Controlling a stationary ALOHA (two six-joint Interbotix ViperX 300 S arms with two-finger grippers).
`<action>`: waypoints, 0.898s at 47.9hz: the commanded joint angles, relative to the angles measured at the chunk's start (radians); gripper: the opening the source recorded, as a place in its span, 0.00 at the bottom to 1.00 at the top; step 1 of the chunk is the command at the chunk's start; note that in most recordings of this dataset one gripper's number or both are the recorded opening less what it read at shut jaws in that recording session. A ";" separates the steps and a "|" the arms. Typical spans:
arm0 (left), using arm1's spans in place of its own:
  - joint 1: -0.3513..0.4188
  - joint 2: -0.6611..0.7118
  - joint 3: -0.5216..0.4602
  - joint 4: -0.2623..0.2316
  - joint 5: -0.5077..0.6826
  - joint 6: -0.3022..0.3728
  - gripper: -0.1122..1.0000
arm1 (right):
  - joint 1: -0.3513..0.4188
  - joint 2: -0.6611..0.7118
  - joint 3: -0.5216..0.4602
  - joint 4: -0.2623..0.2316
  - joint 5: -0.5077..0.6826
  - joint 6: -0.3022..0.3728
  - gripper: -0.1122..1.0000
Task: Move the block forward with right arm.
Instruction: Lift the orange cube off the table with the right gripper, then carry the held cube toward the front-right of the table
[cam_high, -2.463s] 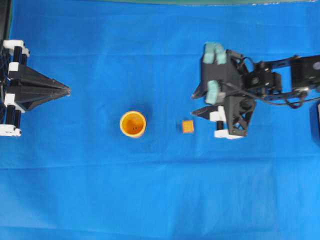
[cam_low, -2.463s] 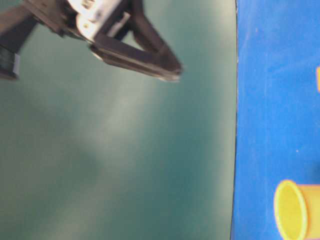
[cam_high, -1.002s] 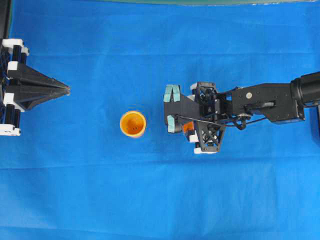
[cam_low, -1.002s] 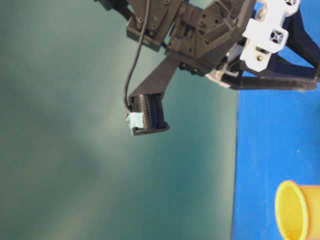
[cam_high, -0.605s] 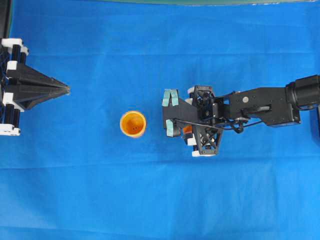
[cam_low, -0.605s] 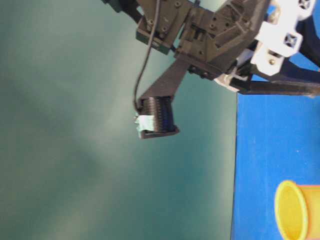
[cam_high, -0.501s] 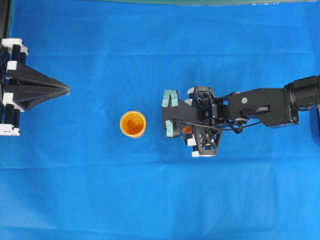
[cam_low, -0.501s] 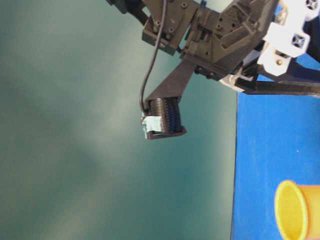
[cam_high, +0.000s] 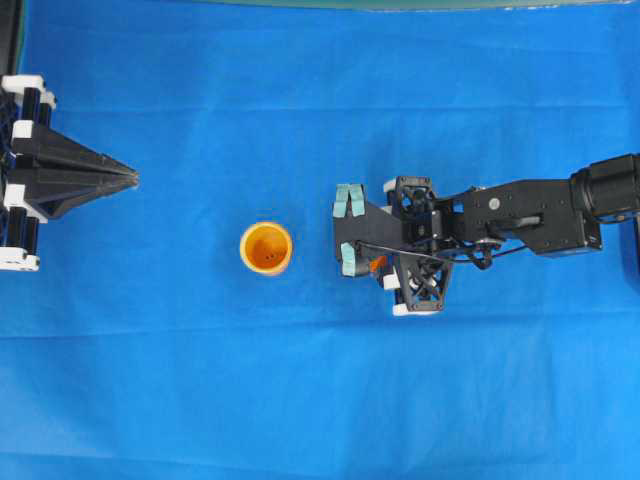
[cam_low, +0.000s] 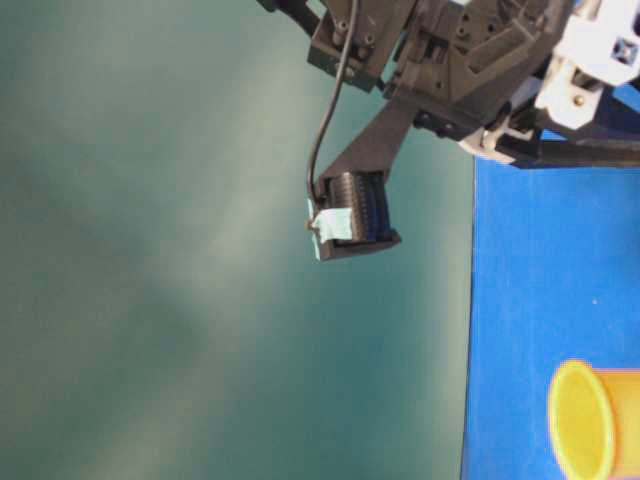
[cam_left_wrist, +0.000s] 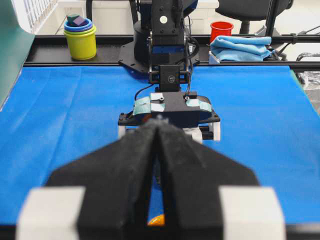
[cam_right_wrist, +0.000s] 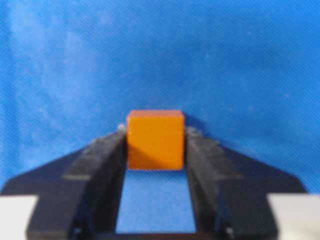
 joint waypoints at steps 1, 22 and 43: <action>0.002 0.005 -0.034 0.003 -0.003 0.000 0.11 | 0.002 -0.017 -0.011 0.003 -0.003 0.002 0.48; 0.002 0.005 -0.034 0.003 -0.003 -0.003 0.11 | 0.005 -0.169 -0.035 0.003 0.133 0.008 0.47; 0.002 0.005 -0.034 0.003 0.003 -0.003 0.11 | 0.023 -0.391 -0.083 0.003 0.345 0.017 0.47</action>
